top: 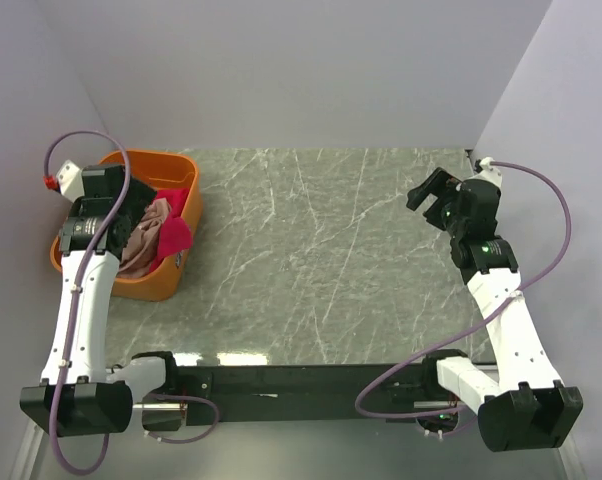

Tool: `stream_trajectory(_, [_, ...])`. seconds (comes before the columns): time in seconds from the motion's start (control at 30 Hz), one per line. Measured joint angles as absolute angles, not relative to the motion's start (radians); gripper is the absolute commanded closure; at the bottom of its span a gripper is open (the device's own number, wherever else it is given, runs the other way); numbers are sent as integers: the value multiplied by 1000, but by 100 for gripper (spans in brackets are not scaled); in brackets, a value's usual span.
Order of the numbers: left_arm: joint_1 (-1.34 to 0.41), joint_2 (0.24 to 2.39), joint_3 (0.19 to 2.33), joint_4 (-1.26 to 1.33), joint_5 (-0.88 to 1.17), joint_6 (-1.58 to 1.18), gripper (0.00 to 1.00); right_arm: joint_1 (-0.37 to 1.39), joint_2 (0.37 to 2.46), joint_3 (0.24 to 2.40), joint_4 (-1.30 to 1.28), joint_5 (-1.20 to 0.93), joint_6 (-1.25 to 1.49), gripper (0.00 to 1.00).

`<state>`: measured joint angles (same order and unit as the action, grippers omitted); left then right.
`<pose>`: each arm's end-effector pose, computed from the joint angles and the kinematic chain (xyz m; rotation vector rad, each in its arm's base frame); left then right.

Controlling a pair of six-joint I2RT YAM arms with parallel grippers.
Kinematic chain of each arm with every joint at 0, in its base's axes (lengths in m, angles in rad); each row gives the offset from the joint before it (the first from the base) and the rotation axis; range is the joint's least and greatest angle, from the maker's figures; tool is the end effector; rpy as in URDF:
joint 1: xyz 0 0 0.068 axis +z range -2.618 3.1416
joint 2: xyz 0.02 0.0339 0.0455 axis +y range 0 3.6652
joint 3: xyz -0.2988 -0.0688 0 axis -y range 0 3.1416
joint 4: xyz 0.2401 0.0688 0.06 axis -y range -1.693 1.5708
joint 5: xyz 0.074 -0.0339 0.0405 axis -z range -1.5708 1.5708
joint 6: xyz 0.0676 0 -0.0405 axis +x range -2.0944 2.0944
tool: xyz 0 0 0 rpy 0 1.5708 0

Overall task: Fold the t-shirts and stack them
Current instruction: Grab the tshirt from the pile

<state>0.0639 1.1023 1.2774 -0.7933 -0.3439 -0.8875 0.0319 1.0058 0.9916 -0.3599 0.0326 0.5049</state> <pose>0.2213 0.0370 0.4012 -1.1511 1.8155 -0.1014 0.2327 0.0052 0.3707 0.4800 1.8987 0.3233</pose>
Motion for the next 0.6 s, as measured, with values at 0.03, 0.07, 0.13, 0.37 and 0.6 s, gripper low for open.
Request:
stream_trajectory(0.03, [64, 1100, 1277, -834, -369, -902, 1, 32, 999, 986, -359, 32, 505, 1])
stream_trajectory(0.07, [64, 1097, 1277, -871, -393, -912, 1, 32, 989, 977, -352, 30, 505, 1])
stream_trajectory(0.13, [64, 1092, 1277, -937, -438, -933, 1, 32, 969, 959, -339, 22, 505, 1])
stream_trajectory(0.37, [64, 1068, 1277, -1069, -546, -989, 1, 32, 932, 924, -295, -28, 500, 1])
stream_trajectory(0.6, [65, 1106, 1236, -1059, -573, -1000, 6, 32, 938, 923, -284, -43, 495, 1])
